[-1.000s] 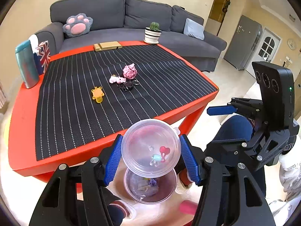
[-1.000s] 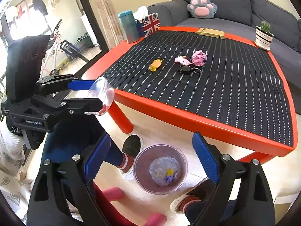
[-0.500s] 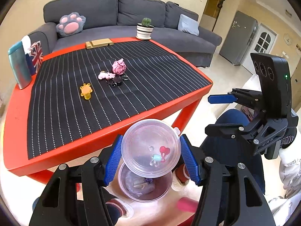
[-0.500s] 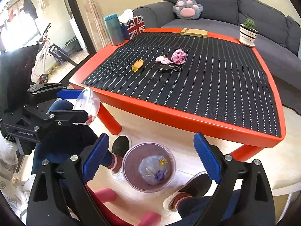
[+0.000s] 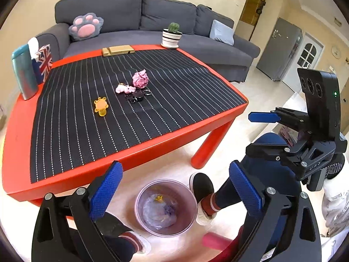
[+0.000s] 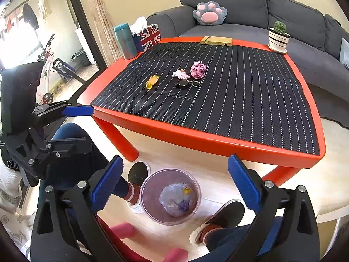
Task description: Collect trash
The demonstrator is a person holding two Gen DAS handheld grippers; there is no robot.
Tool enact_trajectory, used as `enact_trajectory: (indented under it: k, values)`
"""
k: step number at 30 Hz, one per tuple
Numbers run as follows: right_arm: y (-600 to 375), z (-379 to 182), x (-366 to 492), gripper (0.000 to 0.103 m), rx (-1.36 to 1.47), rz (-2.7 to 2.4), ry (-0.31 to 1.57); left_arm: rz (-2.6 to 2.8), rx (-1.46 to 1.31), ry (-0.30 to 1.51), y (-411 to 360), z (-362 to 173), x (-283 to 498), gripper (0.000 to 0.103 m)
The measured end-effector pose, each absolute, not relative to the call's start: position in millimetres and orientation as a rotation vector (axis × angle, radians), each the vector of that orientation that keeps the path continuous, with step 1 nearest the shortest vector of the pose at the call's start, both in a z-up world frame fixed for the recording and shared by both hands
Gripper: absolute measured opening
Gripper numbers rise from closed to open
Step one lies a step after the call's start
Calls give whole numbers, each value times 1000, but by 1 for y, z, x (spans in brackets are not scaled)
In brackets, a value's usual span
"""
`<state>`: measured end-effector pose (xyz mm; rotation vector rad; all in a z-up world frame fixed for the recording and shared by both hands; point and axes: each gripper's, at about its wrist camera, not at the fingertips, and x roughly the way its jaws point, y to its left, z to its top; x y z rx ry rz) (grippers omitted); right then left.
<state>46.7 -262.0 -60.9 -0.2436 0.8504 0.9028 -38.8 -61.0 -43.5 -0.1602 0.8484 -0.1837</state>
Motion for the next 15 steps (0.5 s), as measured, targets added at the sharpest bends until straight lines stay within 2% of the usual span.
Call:
enact_trajectory:
  k: [15]
  values:
    - [-256, -62, 46, 96, -242, 919, 856, -157, -181, 862, -54, -47, -39, 94]
